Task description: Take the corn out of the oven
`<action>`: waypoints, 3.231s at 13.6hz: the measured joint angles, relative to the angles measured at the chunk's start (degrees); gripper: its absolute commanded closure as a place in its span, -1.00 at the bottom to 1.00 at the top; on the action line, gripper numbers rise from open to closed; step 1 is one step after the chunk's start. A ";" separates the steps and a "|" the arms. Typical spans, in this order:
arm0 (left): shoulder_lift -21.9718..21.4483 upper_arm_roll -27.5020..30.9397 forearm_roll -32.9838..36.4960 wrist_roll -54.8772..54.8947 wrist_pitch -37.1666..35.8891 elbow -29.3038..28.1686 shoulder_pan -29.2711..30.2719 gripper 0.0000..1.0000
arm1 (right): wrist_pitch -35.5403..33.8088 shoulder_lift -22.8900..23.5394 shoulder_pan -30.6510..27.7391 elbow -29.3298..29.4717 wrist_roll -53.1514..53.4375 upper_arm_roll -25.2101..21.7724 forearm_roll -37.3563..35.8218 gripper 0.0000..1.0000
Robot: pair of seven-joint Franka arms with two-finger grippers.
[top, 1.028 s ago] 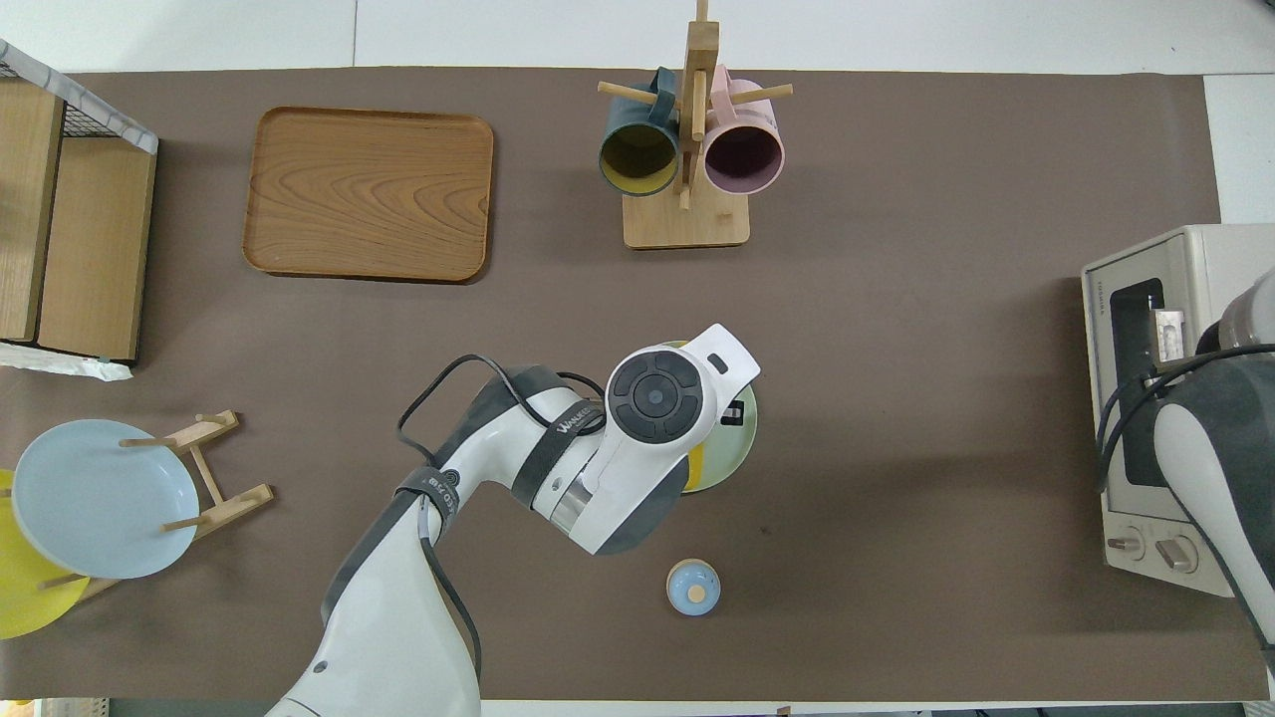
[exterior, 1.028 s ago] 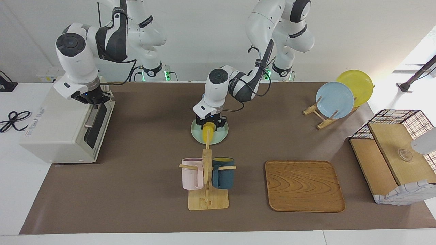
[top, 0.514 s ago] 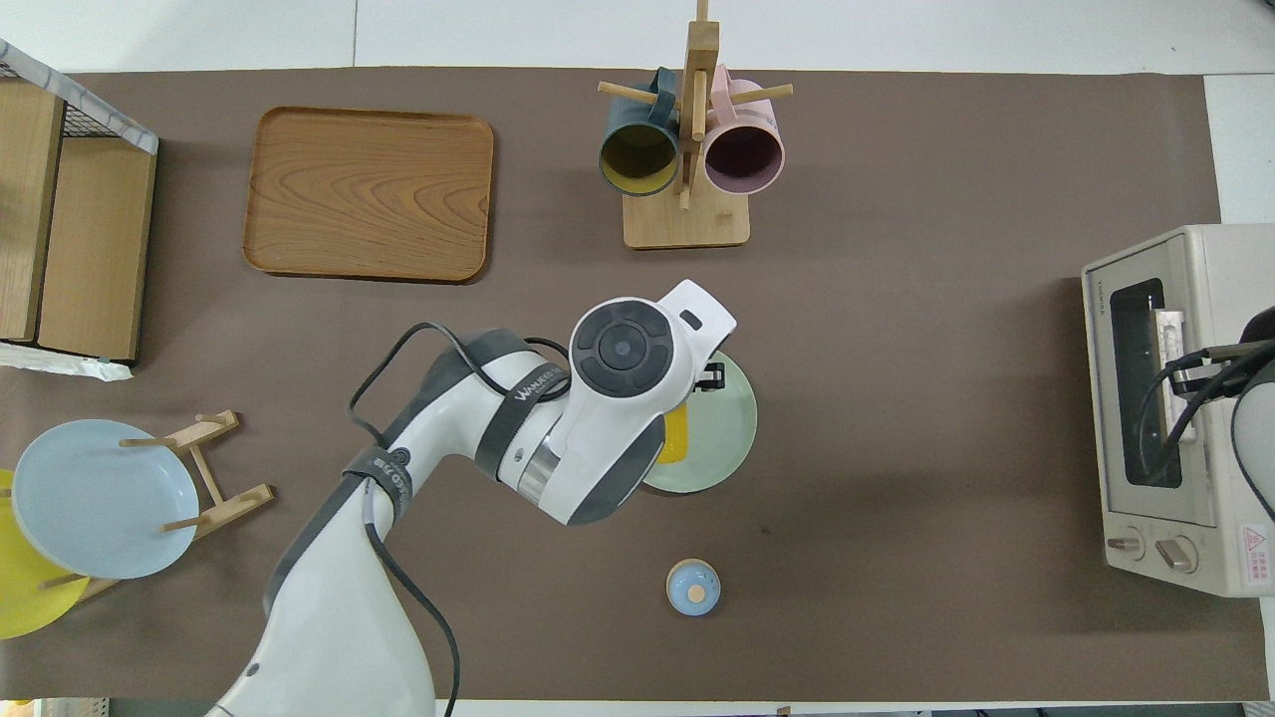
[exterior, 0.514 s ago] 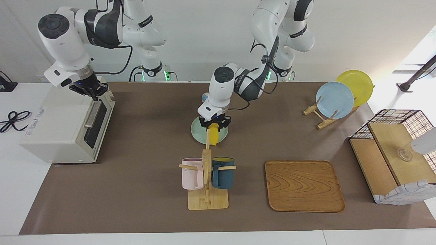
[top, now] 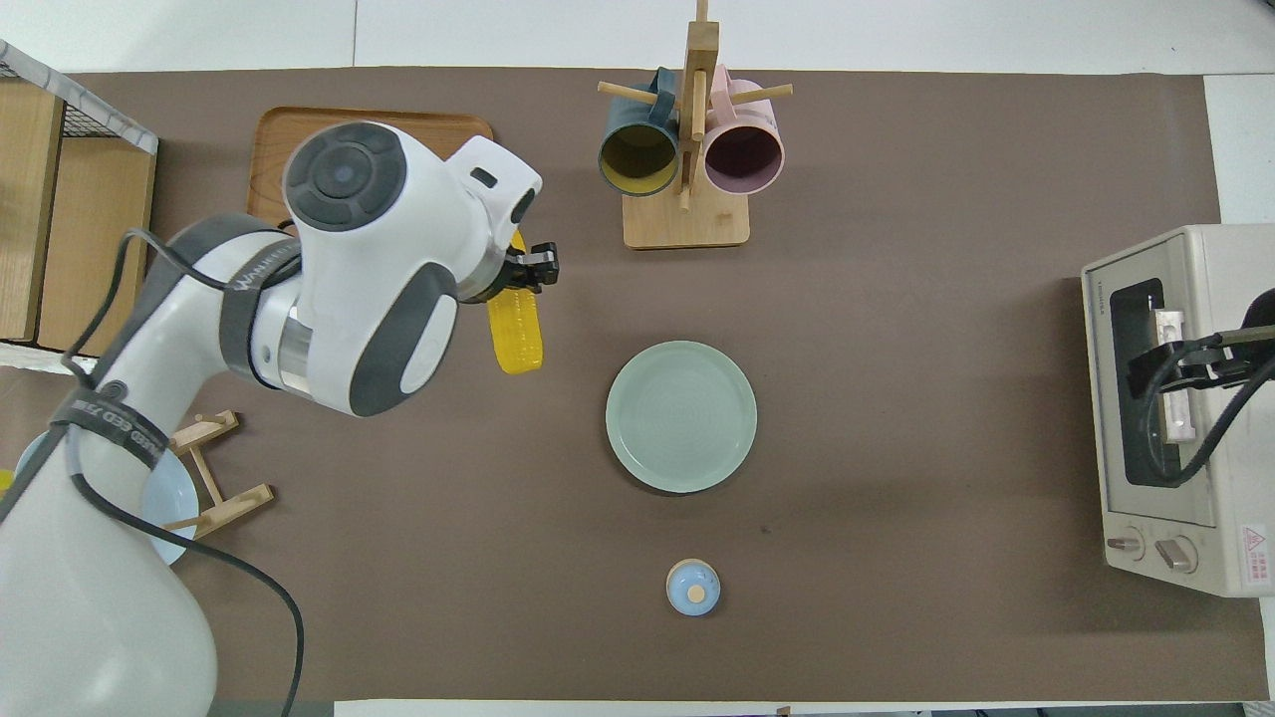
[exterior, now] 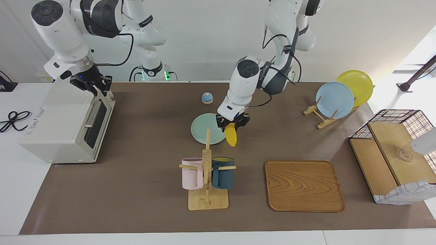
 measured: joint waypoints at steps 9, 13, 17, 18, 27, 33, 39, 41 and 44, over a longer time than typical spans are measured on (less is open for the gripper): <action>9.80 -0.06 0.87 15.95 0.17 7.92 14.54 1.00 | -4.23 6.02 2.62 9.22 3.12 -0.92 0.79 -1.00; 20.13 -0.42 0.96 15.97 1.83 17.86 16.87 1.00 | -4.93 7.17 4.02 10.70 4.80 -1.80 0.79 -1.00; 24.65 -0.97 0.96 16.14 4.48 21.36 17.68 1.00 | -5.18 7.17 5.20 10.73 5.44 -3.65 0.79 -1.00; 26.29 -1.12 0.96 16.14 4.42 23.50 17.68 1.00 | -5.18 7.17 5.20 10.73 5.44 -3.83 0.79 -1.00; 29.21 -1.27 1.02 18.12 4.04 27.44 17.67 -1.00 | -5.07 7.17 5.55 11.07 5.44 -3.62 1.37 -1.00; 21.86 -0.87 1.02 18.14 0.39 24.46 18.32 -1.00 | -4.07 7.17 5.54 11.24 5.44 -3.64 4.34 -1.00; 6.01 -0.21 1.09 18.27 -15.62 19.09 20.91 -1.00 | -3.55 7.17 5.54 11.25 5.43 -3.64 4.35 -1.00; 1.41 -0.18 1.93 18.44 -21.83 18.49 21.64 -1.00 | -3.55 7.17 5.55 11.27 5.43 -3.63 4.34 -1.00; -4.15 -0.26 2.95 18.58 -28.23 17.12 21.68 -1.00 | -3.52 7.17 5.58 11.29 5.43 -3.63 4.34 -1.00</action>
